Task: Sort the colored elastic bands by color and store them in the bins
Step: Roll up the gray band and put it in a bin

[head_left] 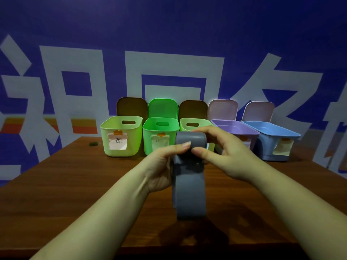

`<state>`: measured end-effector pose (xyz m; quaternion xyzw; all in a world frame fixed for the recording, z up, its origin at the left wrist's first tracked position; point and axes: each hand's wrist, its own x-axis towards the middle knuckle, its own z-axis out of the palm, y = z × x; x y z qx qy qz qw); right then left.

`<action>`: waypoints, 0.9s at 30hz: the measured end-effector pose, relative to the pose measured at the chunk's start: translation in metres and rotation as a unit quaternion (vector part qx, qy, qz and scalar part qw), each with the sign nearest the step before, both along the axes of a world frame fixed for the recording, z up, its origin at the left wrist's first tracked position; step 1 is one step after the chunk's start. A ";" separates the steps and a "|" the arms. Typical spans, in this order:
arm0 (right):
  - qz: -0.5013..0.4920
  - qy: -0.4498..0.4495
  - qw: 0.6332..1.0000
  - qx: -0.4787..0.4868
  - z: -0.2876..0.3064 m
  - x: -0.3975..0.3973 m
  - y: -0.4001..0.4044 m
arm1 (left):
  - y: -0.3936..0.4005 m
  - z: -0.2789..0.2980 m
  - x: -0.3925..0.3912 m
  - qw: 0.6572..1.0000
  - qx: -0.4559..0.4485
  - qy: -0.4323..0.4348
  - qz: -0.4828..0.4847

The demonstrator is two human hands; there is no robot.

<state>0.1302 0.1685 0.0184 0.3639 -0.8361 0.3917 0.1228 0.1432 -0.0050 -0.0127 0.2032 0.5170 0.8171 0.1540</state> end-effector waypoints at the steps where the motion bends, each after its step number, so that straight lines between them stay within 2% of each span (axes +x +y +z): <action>1: -0.002 0.000 1.000 -0.009 -0.001 -0.002 -0.001 | 0.001 -0.001 -0.001 1.000 0.008 -0.004 0.013; 8: -0.015 0.019 0.999 -0.034 -0.004 -0.026 -0.007 | 0.004 -0.004 -0.029 0.997 0.028 -0.038 0.059; 14: 0.005 0.038 0.996 -0.085 -0.013 -0.068 -0.019 | 0.005 0.004 -0.066 0.994 0.033 -0.029 0.100; 22: 0.061 -0.137 0.966 -0.210 -0.057 -0.117 -0.031 | -0.005 -0.033 -0.100 0.990 0.042 -0.011 0.136; 27: 0.043 -0.182 0.949 -0.256 -0.101 -0.131 -0.040 | -0.004 -0.063 -0.113 0.982 0.046 -0.053 0.175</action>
